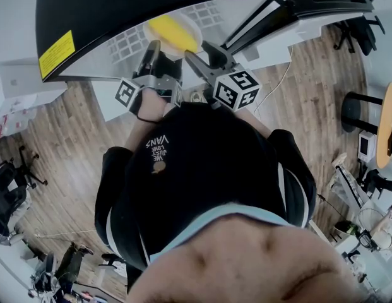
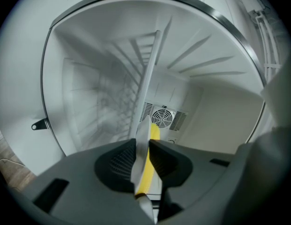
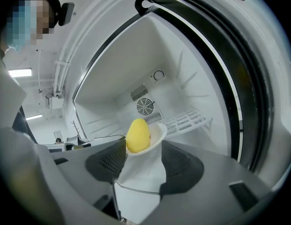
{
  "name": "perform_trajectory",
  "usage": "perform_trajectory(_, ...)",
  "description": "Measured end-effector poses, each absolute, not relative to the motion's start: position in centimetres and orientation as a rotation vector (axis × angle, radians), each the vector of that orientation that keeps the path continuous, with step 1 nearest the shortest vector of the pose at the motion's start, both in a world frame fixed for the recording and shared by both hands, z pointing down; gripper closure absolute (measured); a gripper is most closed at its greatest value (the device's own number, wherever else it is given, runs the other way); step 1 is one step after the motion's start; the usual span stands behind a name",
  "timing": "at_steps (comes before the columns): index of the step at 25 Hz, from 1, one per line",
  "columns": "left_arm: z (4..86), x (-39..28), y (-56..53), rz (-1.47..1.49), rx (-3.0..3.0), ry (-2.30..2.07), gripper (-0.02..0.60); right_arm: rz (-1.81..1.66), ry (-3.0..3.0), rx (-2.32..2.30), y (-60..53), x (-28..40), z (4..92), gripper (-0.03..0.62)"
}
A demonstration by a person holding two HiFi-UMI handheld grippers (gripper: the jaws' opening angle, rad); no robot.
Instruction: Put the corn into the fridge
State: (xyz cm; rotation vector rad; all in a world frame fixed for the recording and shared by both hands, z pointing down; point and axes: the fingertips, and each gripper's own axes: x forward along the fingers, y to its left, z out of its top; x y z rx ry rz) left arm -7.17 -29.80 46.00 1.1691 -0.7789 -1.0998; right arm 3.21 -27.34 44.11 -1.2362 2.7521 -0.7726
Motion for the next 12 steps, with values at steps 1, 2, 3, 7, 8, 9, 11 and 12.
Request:
perform_trajectory(1,46.0,-7.2,-29.8,-1.099,1.172,-0.775,0.515,-0.775,2.75,-1.239,-27.4,3.2,44.1,0.359)
perform_trajectory(2,45.9,-7.2,-29.8,-1.098,1.176,-0.772,0.511,-0.778,2.747,-1.243,-27.5,3.2,44.1,0.359)
perform_trajectory(3,45.8,-7.2,-29.8,-1.096,1.181,-0.769,0.505,-0.78,2.745,-1.247,-27.6,3.2,44.1,0.359)
perform_trajectory(7,45.6,-7.5,-29.9,-1.087,1.198,-0.765,0.485,-0.778,2.743,-1.268,-28.0,3.1,44.1,0.361)
perform_trajectory(8,45.6,-7.5,-29.8,-1.087,1.198,-0.763,0.482,-0.776,2.743,-1.273,-28.1,3.0,44.1,0.361)
perform_trajectory(9,45.6,-7.5,-29.8,-1.086,1.199,-0.76,0.48,-0.775,2.742,-1.276,-28.2,3.0,44.1,0.361)
perform_trajectory(11,45.5,-7.4,-29.6,-1.086,1.2,-0.751,0.48,-0.776,2.739,-1.279,-28.3,3.0,44.1,0.361)
perform_trajectory(12,45.5,-7.4,-29.6,-1.088,1.199,-0.746,0.48,-0.777,2.737,-1.281,-28.4,3.0,44.1,0.361)
